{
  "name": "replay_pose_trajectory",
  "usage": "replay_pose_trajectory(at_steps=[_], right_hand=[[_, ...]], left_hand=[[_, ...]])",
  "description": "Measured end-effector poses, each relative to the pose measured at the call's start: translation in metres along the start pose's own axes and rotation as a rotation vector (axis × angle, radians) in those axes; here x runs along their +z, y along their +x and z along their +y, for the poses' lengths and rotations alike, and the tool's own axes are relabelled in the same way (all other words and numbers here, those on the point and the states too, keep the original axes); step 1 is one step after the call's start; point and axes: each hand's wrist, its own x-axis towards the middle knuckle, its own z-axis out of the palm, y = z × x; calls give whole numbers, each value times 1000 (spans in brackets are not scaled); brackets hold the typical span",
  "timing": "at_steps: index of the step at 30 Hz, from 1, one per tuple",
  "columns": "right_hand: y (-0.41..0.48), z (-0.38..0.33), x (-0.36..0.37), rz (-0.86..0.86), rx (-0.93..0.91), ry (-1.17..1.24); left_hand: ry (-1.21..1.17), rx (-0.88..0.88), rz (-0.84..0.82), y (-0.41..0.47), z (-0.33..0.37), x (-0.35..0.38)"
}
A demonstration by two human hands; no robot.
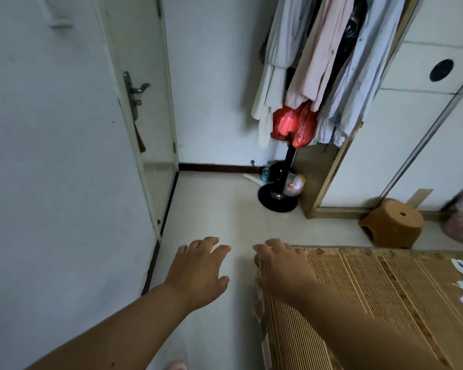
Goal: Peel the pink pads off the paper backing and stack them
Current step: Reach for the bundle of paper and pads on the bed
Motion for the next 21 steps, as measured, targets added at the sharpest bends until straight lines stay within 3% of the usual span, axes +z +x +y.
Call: replay_pose_trajectory(at_steps=[12,21], right_hand=[[217,17,-21,59,180,167],[378,133,-44,98,284,149]], left_hand=[[46,193,-60,230,-96,-42],[-2,253,-80,442,-82,-42]])
